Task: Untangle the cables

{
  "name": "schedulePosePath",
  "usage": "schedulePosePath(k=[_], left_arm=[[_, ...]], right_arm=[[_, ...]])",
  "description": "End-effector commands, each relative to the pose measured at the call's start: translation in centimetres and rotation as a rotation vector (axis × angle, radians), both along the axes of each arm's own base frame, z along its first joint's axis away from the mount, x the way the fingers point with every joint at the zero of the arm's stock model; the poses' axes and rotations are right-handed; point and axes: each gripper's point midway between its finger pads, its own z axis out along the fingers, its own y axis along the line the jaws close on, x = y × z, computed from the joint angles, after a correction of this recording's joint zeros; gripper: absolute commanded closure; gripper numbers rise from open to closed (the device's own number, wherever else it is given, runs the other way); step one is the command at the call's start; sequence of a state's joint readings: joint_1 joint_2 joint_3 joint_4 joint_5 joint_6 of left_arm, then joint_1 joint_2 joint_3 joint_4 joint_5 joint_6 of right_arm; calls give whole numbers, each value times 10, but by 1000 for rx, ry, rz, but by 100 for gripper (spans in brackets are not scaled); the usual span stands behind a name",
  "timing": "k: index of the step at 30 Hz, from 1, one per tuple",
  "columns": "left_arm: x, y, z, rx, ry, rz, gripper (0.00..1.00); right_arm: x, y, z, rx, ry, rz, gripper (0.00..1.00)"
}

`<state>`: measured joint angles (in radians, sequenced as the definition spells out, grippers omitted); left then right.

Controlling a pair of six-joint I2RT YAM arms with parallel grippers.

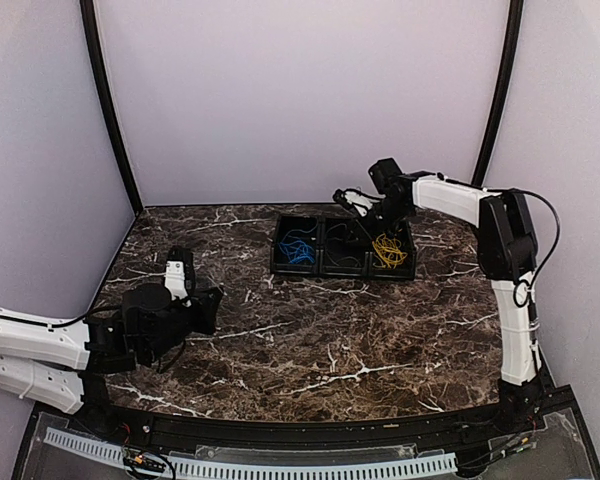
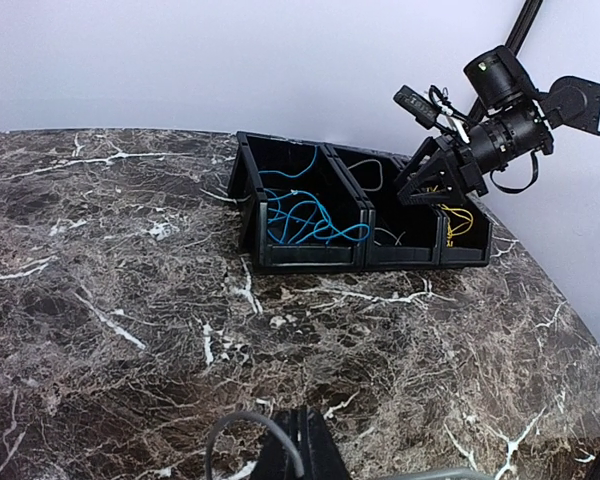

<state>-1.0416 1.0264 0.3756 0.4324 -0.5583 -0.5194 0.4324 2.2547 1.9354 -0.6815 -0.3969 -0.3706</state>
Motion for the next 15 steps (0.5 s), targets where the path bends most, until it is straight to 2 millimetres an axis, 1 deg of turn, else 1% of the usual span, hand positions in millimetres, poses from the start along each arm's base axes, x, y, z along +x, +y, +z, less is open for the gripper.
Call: schedulePosePath(k=[1,3,5,7,10,12,15], left_arm=[[2,-7,13,-5,-24,-13,100],[2,-7,12,-1,-23,-14,100],[3,-8,12,0,-22,-15,100],[3,-9,12,3,-22,-16,100],[3,-11,17,5,-26,-22,100],[4,-12,22,4,-32,-25,100],[3,-11,31,-4,-41,-25,100]], right_arm=[[-11,-14,48,-49,-111,-29,47],[-21,-14,55,-68,-141,-7,41],[-33,-11,55,-91,-166,33,38],[-48,-3,49,-113,-182,102,38],[-63,11,32,-149,-188,198,39],[-64,17,21,-162,-183,224,39],[-56,23,6,-175,-180,231,36]])
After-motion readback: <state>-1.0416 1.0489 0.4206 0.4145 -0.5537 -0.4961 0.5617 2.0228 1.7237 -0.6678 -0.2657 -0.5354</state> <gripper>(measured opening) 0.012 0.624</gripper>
